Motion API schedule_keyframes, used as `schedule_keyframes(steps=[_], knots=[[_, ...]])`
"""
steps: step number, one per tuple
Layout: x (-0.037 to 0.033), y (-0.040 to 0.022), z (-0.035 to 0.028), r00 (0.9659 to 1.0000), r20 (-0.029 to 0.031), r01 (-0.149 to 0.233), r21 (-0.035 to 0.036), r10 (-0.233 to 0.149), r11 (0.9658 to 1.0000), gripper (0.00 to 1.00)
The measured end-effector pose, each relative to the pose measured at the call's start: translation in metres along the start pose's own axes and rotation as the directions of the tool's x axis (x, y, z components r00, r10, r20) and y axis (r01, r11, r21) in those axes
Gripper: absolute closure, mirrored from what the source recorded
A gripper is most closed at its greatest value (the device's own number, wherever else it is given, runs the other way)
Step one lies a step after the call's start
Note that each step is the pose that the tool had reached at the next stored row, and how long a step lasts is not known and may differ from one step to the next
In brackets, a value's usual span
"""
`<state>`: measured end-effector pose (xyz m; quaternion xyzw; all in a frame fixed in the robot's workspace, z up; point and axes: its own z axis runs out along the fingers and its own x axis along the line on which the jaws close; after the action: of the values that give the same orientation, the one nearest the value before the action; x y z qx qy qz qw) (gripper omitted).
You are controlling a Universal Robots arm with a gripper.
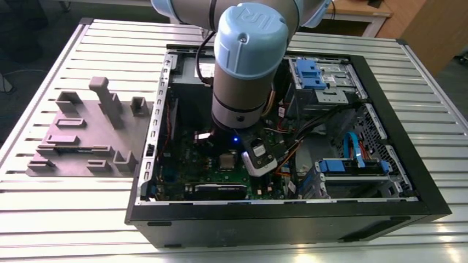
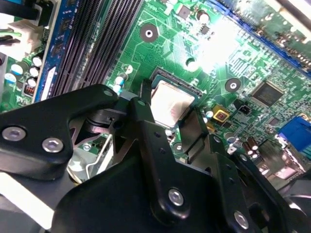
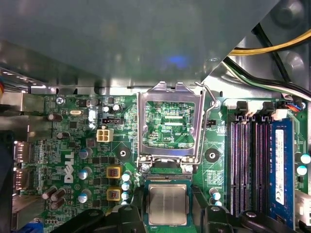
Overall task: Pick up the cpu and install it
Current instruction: 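Place the cpu into insertion slot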
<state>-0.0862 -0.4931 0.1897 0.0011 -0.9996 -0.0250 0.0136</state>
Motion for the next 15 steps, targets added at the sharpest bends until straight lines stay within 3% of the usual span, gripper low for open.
schedule_keyframes(steps=[15], knots=[[-0.0022,-0.0013,0.0001,1.0,0.0003,-0.005,-0.0003,0.005,1.0,0.53]])
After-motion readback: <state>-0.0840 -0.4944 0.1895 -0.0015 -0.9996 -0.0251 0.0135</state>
